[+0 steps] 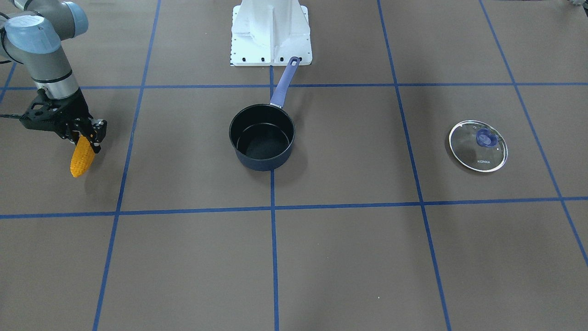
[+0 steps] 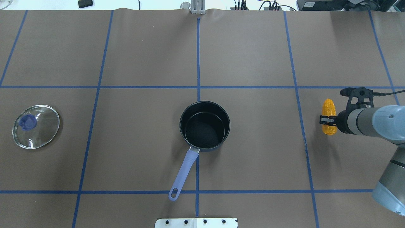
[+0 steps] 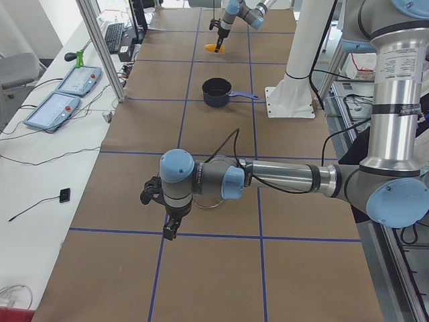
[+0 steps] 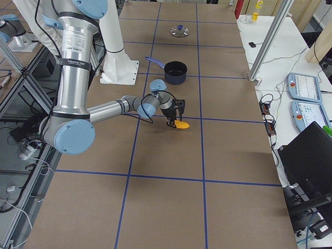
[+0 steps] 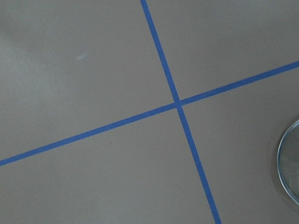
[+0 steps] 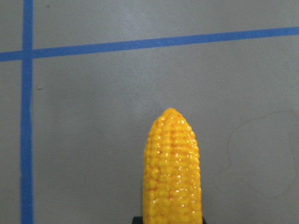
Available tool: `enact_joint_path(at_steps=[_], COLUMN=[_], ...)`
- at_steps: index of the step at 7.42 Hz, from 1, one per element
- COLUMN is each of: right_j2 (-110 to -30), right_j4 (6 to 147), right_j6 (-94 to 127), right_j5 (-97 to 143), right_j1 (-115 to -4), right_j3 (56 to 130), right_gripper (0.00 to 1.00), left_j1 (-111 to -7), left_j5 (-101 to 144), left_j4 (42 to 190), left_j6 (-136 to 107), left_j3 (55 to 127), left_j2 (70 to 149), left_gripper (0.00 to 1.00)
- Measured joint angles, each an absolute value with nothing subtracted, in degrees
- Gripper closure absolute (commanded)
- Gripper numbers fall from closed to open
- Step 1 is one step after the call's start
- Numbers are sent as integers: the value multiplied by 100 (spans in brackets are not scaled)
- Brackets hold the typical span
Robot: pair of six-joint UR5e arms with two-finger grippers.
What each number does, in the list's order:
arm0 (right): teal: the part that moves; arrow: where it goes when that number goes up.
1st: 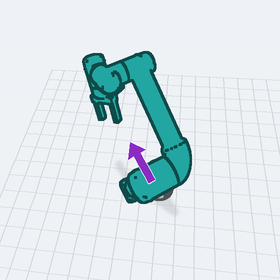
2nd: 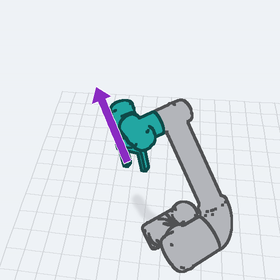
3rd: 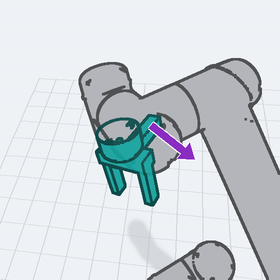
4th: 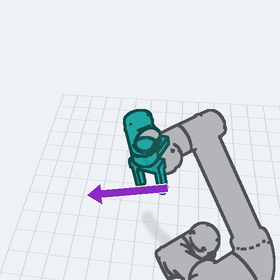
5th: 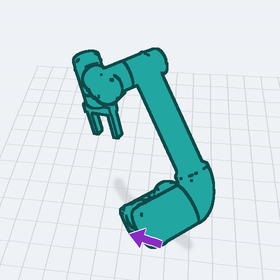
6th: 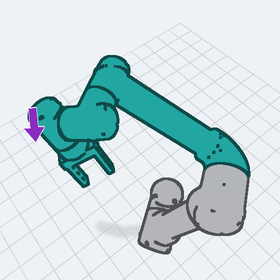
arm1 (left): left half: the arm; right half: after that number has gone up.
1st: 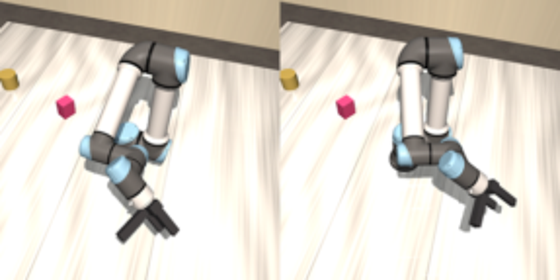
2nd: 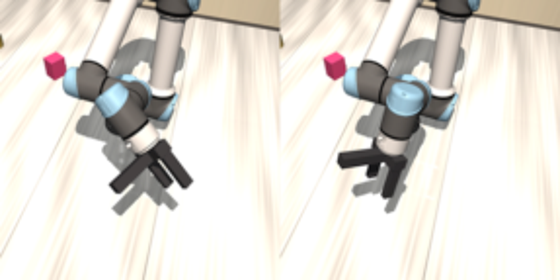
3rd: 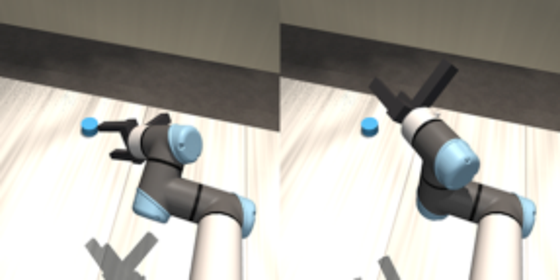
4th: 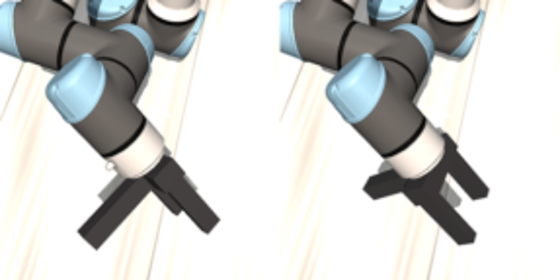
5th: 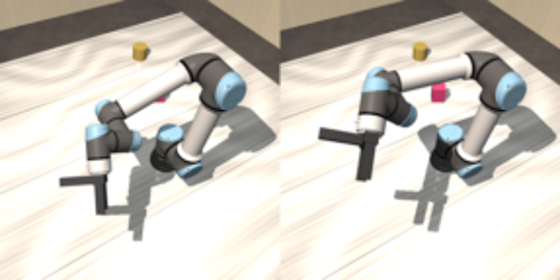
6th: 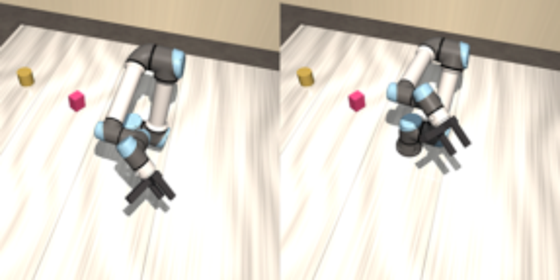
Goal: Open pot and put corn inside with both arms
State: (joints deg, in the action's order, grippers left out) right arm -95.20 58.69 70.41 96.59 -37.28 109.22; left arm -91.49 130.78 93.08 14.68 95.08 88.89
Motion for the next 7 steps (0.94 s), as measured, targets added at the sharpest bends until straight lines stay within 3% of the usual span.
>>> enact_joint_path(at_steps=[4, 7], right_j2=[-7033, -5649], right_j4=[8050, 8706], right_j6=[7255, 8066], right_j5=[9931, 9315], right_j1=[-3628, -2795], right_j3=[10970, 10554], right_gripper=[100, 100], left_j1=[-9147, -9141], left_j5=[13078, 13082], left_j4=[9308, 9308], left_j6=[1442, 1425], left_j3=[9501, 9508], left_j2=[8886, 8893], left_gripper=[2, 2])
